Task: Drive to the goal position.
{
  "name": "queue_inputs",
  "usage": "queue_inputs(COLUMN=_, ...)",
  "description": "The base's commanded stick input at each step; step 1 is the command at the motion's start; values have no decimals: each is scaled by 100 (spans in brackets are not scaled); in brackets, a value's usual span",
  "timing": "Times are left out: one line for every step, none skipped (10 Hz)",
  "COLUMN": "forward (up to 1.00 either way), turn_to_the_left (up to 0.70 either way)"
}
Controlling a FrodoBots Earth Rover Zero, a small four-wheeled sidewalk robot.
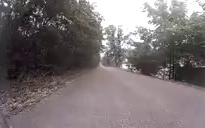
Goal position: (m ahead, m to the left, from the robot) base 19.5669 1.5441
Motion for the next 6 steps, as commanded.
queue_inputs(forward=70, turn_to_the_left=0)
queue_inputs(forward=70, turn_to_the_left=0)
queue_inputs(forward=70, turn_to_the_left=0)
queue_inputs(forward=70, turn_to_the_left=0)
queue_inputs(forward=70, turn_to_the_left=0)
queue_inputs(forward=70, turn_to_the_left=0)
